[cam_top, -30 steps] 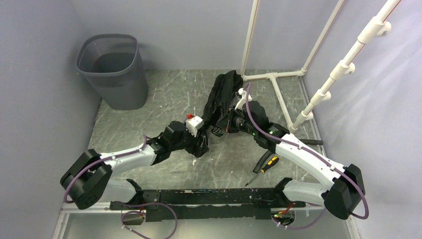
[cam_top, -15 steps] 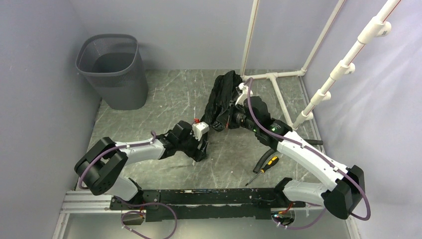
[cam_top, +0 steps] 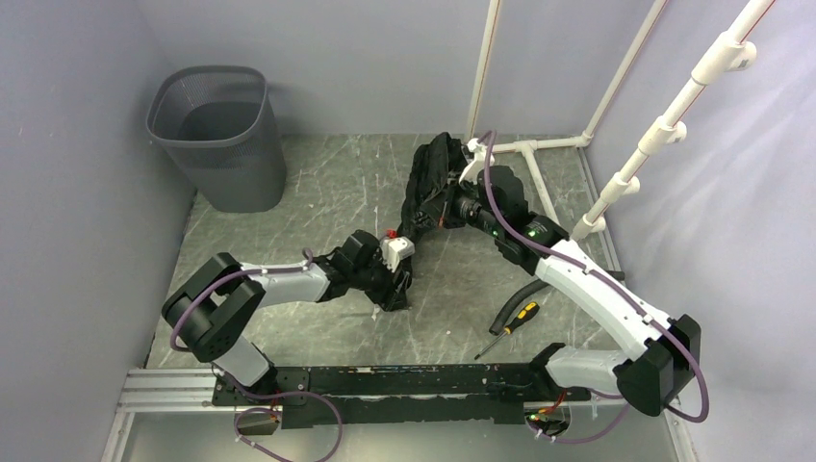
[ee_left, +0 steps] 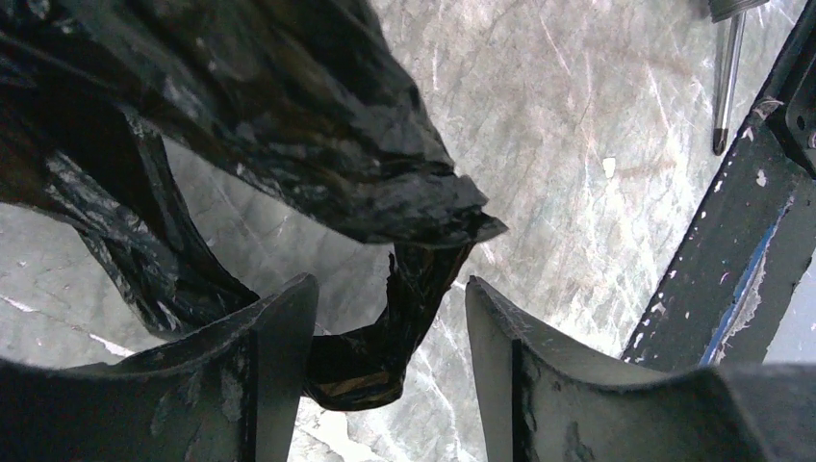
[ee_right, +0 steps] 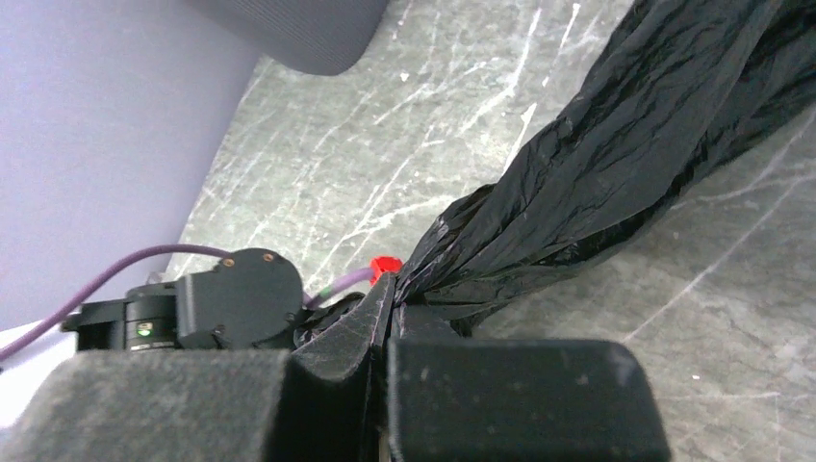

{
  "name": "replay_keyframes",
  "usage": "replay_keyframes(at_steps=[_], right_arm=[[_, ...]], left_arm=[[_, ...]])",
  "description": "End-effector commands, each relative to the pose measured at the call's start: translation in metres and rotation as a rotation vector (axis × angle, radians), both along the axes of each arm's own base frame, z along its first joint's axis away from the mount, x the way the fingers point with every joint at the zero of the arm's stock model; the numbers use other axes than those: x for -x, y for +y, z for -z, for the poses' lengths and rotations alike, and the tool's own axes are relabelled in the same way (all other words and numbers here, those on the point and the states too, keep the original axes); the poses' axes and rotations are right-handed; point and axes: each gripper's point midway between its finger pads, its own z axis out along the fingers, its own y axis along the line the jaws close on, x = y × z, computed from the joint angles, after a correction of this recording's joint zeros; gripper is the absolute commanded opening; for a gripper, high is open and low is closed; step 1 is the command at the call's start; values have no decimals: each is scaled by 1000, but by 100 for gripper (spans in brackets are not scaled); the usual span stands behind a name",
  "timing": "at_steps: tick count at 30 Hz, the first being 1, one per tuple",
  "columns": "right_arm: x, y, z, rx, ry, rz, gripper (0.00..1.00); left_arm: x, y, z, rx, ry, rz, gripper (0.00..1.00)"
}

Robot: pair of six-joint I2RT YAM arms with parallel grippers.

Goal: Put the trash bags into the trash bin

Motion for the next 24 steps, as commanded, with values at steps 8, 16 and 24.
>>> replay_keyframes(at_steps=[8,16,24], right_arm=[[14,9,-38,-104,-68,-103,3],[36,-11,20,-65,47,-57,7],[61,-38,99,26,198,8,16]], left_arm=[[-17,-41,-48,220,-116,-7,33],[-19,-39,-98,414,-206,-89,3],[-4,-19,-161,500,-275,-111,3]])
